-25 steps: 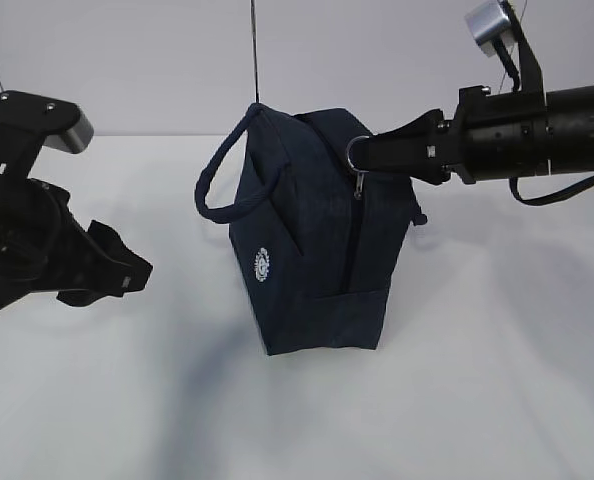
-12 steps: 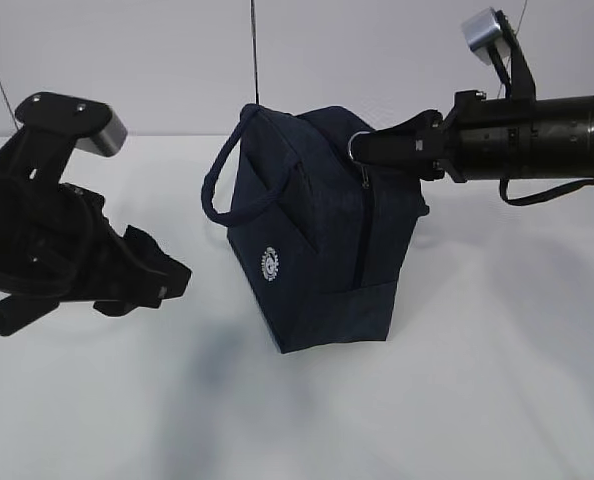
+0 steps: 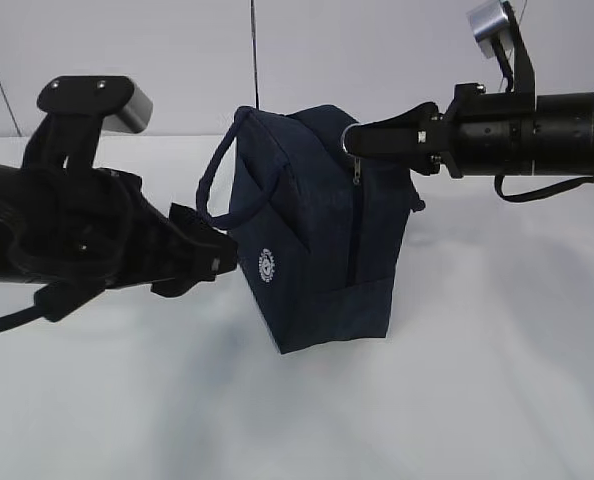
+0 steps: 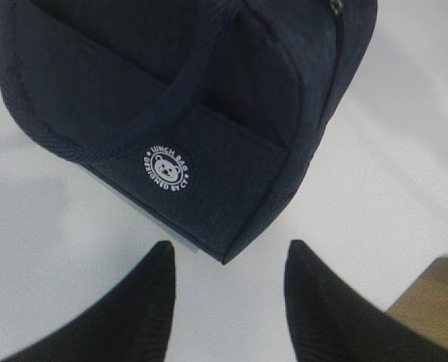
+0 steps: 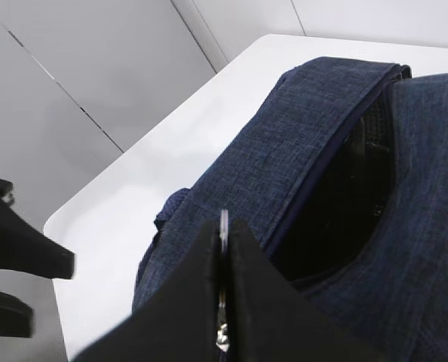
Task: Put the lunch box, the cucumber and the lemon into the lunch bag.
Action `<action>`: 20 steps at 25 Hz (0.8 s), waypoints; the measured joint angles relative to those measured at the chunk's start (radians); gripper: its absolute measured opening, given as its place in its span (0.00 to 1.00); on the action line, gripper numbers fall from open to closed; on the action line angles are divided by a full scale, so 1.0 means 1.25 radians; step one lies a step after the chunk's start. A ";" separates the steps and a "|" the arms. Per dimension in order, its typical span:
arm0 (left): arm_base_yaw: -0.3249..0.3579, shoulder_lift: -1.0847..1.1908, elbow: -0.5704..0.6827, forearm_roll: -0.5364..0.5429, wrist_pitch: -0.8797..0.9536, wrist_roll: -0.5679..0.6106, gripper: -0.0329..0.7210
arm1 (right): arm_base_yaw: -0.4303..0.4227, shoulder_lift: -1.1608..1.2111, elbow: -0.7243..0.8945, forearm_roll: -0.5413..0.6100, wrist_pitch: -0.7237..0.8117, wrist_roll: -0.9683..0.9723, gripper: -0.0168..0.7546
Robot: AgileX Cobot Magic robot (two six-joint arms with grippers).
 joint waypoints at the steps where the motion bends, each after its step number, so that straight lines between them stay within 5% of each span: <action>1: -0.002 0.014 -0.003 -0.017 -0.006 0.000 0.51 | 0.000 0.000 0.000 0.000 0.003 0.000 0.02; 12: -0.035 0.190 -0.195 -0.046 -0.005 0.000 0.56 | 0.000 0.000 -0.002 -0.014 0.012 0.000 0.02; 20: -0.046 0.266 -0.218 -0.102 -0.051 0.000 0.58 | 0.000 0.000 -0.004 -0.016 0.013 0.000 0.02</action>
